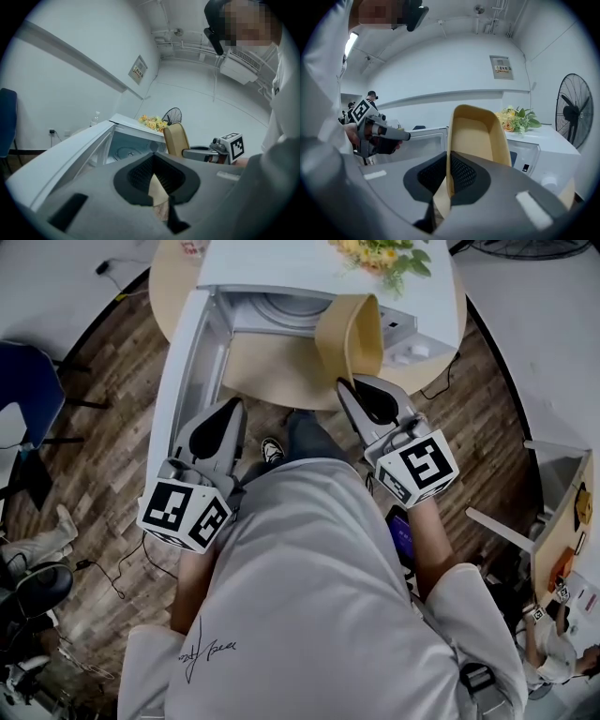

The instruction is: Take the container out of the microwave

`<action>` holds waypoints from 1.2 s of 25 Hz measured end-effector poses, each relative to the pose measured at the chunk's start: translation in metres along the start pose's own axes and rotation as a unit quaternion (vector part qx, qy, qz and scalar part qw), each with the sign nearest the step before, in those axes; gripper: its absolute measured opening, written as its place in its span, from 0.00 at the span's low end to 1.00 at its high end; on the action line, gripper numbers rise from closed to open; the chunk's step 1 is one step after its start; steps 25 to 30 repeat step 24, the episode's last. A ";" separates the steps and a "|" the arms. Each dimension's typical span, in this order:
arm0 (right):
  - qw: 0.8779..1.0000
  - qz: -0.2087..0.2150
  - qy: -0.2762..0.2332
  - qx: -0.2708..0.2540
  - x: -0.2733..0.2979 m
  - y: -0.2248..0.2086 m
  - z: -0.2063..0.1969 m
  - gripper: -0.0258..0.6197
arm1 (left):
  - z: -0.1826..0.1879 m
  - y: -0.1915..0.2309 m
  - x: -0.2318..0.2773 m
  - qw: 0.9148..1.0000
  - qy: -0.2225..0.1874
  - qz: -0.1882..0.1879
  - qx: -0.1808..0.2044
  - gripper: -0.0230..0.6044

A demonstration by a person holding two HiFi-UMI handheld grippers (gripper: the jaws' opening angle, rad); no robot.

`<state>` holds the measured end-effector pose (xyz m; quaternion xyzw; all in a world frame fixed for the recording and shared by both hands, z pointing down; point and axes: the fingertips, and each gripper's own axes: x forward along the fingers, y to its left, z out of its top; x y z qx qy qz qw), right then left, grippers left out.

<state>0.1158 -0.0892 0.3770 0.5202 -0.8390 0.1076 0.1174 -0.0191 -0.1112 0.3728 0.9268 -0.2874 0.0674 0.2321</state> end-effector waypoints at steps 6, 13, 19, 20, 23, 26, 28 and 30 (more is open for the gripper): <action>1.000 0.003 -0.007 0.014 -0.003 -0.002 0.003 0.08 | -0.002 -0.001 0.004 1.000 0.007 -0.005 0.003 0.03; 1.000 0.004 -0.002 -0.006 -0.006 0.001 0.006 0.08 | -0.004 0.000 0.001 1.000 0.007 0.007 0.000 0.03; 1.000 0.008 -0.002 0.001 -0.008 0.003 0.004 0.08 | 0.002 0.000 -0.004 1.000 -0.013 0.021 0.005 0.03; 1.000 0.008 0.000 0.003 -0.008 0.004 0.003 0.08 | 0.001 0.001 -0.005 1.000 -0.012 0.022 0.005 0.03; 1.000 0.013 0.002 0.006 -0.008 0.007 0.001 0.08 | -0.003 0.001 -0.004 1.000 -0.008 0.024 0.002 0.03; 1.000 0.015 0.002 0.006 -0.008 0.008 0.001 0.08 | -0.004 0.001 -0.004 1.000 -0.007 0.025 0.001 0.03; 1.000 0.015 0.002 0.006 -0.008 0.008 0.001 0.08 | -0.004 0.001 -0.004 1.000 -0.007 0.025 0.001 0.03; 1.000 0.015 0.002 0.006 -0.008 0.008 0.001 0.08 | -0.004 0.001 -0.004 1.000 -0.007 0.025 0.001 0.03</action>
